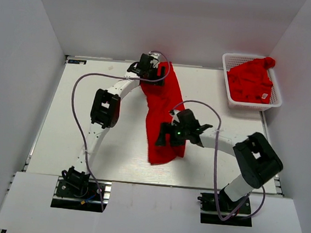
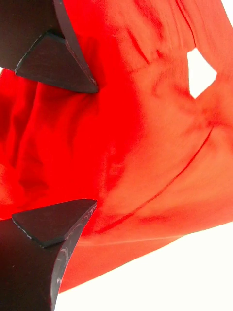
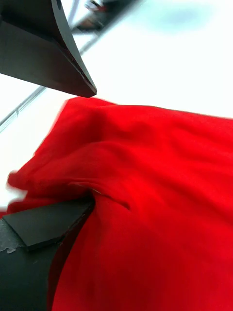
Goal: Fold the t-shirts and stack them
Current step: Rotate the tshirt 90 degrees
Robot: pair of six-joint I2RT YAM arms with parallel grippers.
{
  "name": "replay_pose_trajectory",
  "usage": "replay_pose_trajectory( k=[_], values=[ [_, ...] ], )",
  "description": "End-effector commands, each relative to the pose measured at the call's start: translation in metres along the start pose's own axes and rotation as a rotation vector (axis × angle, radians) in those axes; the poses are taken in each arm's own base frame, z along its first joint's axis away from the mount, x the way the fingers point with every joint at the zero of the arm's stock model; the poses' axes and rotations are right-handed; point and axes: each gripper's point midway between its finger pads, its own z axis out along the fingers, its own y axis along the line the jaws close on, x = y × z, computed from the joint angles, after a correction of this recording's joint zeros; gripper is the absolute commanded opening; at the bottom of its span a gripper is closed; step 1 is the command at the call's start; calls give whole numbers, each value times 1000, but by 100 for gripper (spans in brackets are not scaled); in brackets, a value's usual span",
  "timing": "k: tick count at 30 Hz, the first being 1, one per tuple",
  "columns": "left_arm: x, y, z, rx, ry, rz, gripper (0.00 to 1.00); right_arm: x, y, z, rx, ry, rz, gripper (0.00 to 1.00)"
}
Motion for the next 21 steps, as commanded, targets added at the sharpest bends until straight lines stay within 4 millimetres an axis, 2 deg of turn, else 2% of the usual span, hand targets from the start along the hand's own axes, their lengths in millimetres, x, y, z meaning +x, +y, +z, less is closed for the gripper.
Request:
replay_pose_trajectory(
  k=[1,2,3,4,6,11,13,14,15,16,17,19,20,21],
  values=[
    [58,-12,37,118,106,-47,100,68,13,16,-27,273,58,90],
    [58,-11,42,121,93,-55,100,68,29,20,-48,278,20,90],
    [49,-14,42,127,68,-60,100,62,36,22,-51,272,9,90],
    [46,-12,44,117,57,-59,100,66,34,26,-24,288,10,90],
    [38,-12,44,113,33,-54,100,62,42,28,13,284,-11,90],
    [15,5,30,-12,-21,-60,100,46,29,12,164,198,15,90],
    [-1,7,16,-51,-44,-48,100,40,36,4,160,170,5,90],
    [-9,7,10,-59,-62,-47,100,26,47,-4,145,125,2,90],
    [-19,6,1,-75,-74,-63,100,23,51,-8,138,119,-4,90],
    [-38,3,-13,-81,-115,-78,100,20,50,-10,155,109,-9,90],
    [-54,-3,-24,-72,-148,-84,100,6,63,-20,134,69,-21,90],
    [-82,-10,-46,-68,-211,-80,100,0,67,-27,142,47,-32,90],
    [-106,-16,-69,-65,-263,-78,100,-6,75,-36,125,25,-41,90],
    [-114,-14,-80,-88,-282,-80,100,-8,77,-39,123,18,-36,90]
  ],
)
